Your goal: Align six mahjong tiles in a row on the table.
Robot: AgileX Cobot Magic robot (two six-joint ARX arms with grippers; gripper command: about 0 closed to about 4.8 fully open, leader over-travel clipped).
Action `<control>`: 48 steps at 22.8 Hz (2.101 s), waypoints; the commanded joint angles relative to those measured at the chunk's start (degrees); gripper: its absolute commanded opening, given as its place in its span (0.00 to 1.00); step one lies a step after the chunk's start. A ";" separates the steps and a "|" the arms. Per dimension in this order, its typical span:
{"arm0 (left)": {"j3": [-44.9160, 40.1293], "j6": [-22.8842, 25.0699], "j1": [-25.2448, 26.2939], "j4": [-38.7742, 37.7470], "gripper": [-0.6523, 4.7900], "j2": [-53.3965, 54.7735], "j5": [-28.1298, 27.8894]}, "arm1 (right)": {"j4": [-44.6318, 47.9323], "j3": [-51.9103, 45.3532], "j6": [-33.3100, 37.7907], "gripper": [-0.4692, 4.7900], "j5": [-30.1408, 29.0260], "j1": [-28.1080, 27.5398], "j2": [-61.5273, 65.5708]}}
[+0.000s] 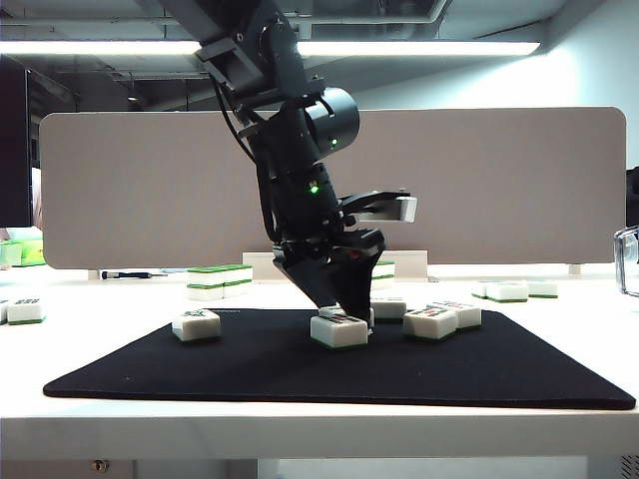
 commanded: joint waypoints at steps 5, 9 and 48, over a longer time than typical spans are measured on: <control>0.11 -0.13 0.11 1.22 0.36 0.00 -0.04 | 1.01 0.17 -0.02 0.09 0.11 0.07 -0.66; 0.17 -0.07 0.22 -1.03 0.28 -0.22 -0.81 | 1.01 0.20 -0.02 0.09 0.11 0.07 -0.66; -0.13 -56.11 5.44 -20.44 0.46 -2.89 -13.75 | 0.98 0.17 -0.02 0.09 0.11 0.07 -0.66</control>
